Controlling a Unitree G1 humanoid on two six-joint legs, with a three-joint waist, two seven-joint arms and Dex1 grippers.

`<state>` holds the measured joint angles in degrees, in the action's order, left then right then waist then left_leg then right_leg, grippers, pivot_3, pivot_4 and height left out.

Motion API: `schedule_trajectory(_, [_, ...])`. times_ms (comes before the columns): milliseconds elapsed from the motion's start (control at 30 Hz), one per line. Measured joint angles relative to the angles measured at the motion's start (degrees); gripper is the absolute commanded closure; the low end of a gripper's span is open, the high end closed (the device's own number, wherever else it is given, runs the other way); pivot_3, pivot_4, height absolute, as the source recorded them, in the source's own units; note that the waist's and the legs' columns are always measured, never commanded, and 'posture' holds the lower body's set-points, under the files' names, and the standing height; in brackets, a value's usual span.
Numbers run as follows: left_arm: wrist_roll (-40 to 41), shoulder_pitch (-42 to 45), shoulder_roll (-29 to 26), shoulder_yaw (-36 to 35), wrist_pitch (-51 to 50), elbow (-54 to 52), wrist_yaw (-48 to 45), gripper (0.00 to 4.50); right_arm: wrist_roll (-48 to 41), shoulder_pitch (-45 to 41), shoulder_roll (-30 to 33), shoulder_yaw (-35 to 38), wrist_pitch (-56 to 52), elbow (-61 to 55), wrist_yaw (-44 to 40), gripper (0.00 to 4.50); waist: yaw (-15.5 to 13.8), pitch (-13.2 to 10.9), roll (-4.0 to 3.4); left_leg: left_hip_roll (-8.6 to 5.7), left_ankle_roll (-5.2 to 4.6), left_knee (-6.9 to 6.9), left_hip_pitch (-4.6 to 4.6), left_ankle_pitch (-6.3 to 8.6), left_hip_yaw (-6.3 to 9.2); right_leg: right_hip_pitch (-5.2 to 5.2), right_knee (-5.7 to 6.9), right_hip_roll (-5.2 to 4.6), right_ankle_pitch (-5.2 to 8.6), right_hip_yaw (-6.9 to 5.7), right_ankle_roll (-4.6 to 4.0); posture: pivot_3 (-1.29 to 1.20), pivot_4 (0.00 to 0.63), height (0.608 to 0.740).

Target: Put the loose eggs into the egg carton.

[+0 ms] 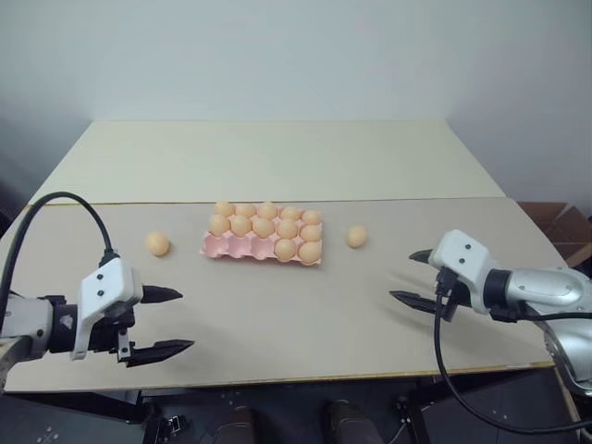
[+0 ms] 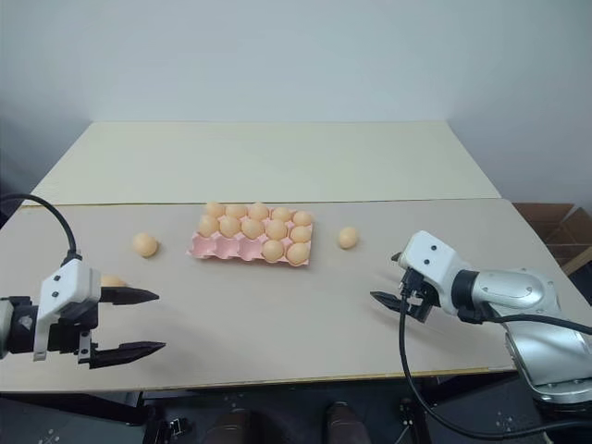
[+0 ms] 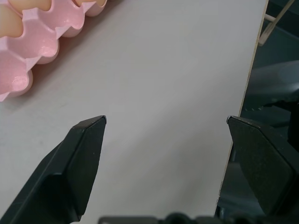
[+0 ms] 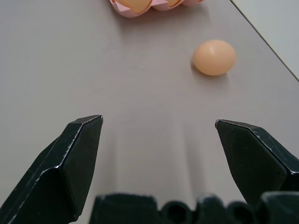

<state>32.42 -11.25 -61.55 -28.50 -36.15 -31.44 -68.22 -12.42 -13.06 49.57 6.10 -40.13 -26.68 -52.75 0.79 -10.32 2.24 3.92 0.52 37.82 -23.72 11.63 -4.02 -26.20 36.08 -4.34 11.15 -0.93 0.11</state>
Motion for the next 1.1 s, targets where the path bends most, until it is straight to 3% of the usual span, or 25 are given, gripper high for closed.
schedule_trajectory(300, [0.21, 1.77, -0.04, 1.21, 0.06, 0.06, 0.31, 0.00, 8.98, -19.44, -8.92, -14.97, 11.97, 22.48, 4.50, 0.03, 0.21, 0.00, 0.01, 0.00, -0.02, 0.00, -0.05, -0.01, -0.01, -0.05, 0.01, 0.06, -0.03, 0.03, 0.02, 0.00, 0.150, 0.740])
schedule_trajectory(533, [-0.71, 2.11, -0.04, 2.22, 0.10, 0.43, 1.29, 0.00, 15.24, -30.88, -18.73, -20.17, 22.80, 44.93, 9.08, 0.03, 0.17, 0.00, 0.02, -0.01, -0.03, 0.01, -0.07, -0.01, -0.01, -0.04, 0.04, 0.06, -0.19, 0.02, 0.25, 0.00, 0.150, 0.740])
schedule_trajectory(733, [-0.72, 1.68, -0.03, 2.32, -0.04, -0.05, 1.79, 0.00, 18.98, -34.42, -22.11, -21.44, 28.78, 55.90, 11.12, 0.03, 0.19, 0.00, 0.02, -0.01, -0.03, 0.01, -0.10, -0.01, -0.02, -0.05, 0.00, 0.05, -0.25, 0.04, 0.34, 0.00, 0.150, 0.740])
schedule_trajectory(1067, [-0.72, 0.22, -0.01, 2.02, -0.11, -0.95, 2.37, 0.00, 20.34, -36.17, -22.24, -21.06, 29.99, 61.51, 11.48, 0.03, 0.27, 0.00, 0.01, 0.01, -0.03, 0.00, -0.05, -0.01, -0.01, -0.04, 0.06, 0.07, -0.25, 0.04, 0.33, 0.00, 0.150, 0.740])
schedule_trajectory(1100, [-0.73, 0.22, -0.02, 2.02, -0.09, -0.95, 2.39, 0.00, 20.39, -36.18, -22.24, -21.06, 29.99, 61.76, 11.38, 0.19, 0.27, 0.00, 0.01, 0.01, -0.03, 0.01, -0.05, -0.01, -0.01, -0.04, 0.05, 0.07, -0.25, 0.04, 0.33, 0.00, 0.150, 0.740])
